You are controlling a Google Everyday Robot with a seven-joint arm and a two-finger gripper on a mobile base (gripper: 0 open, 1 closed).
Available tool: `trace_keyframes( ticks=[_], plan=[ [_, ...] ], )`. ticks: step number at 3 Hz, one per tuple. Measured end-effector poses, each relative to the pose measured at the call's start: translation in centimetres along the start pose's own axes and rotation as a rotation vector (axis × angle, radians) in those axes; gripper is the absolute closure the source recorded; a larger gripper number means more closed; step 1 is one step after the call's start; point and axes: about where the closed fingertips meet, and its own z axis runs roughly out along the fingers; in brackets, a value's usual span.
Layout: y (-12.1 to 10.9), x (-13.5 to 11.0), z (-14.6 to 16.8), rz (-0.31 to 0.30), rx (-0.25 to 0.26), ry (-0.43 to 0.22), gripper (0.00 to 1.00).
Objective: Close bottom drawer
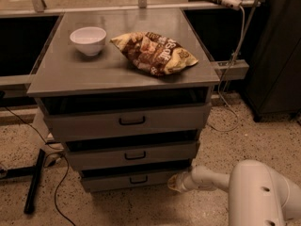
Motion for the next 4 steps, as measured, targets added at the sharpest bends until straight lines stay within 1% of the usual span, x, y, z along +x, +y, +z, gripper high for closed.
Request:
trace_keyframes(
  ticks=[1, 4],
  plan=[
    [0.87, -0.34, 0.24, -0.001, -0.013, -0.005, 0.81],
    [0.88, -0.35, 0.24, -0.001, -0.013, -0.005, 0.12]
  ],
)
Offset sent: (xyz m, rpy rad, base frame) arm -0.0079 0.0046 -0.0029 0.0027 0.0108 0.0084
